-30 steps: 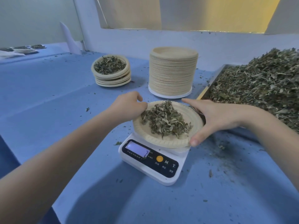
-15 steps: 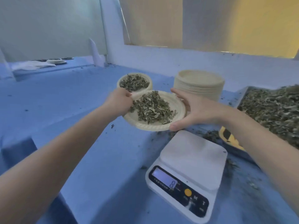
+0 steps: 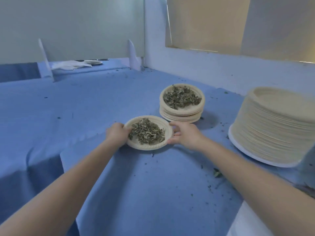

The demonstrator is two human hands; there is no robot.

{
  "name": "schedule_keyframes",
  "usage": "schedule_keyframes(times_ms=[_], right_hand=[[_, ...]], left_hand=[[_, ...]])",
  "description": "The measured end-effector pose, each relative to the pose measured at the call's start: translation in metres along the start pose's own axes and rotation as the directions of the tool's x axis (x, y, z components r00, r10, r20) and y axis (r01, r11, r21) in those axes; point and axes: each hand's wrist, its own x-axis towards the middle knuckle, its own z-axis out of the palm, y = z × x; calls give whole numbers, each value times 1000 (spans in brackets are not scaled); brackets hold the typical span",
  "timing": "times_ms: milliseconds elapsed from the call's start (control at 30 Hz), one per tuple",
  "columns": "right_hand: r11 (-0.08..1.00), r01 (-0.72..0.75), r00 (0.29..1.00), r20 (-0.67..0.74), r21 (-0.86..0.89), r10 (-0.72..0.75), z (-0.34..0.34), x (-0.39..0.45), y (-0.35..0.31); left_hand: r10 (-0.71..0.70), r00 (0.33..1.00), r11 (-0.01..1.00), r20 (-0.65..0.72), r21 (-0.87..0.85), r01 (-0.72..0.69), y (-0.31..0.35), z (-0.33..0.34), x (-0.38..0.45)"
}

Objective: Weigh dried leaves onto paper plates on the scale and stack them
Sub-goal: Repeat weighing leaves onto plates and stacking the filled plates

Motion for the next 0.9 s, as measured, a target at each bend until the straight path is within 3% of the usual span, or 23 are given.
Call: schedule_keyframes(times_ms=[233, 467, 633, 733, 900], right_hand=[[999, -31, 998, -49, -18, 30, 10, 20, 3], [983, -16, 996, -89, -184, 0, -7, -12, -13], [978, 9, 987, -156, -208, -43, -38, -58, -32], [973, 13, 972, -227, -229, -67, -71, -86, -39], [943, -69, 927, -369, -326, -60, -144, -129, -15]], left_hand=[[7, 999, 999, -42, 48, -5, 1, 6, 21], [35, 999, 995, -23, 99, -32, 12, -10, -15], [274, 954, 961, -120, 6, -275, 60, -11, -71], [473, 881, 878, -13, -67, -473, 120, 7, -103], [542, 831, 825, 121, -262, -500, 217, 43, -142]])
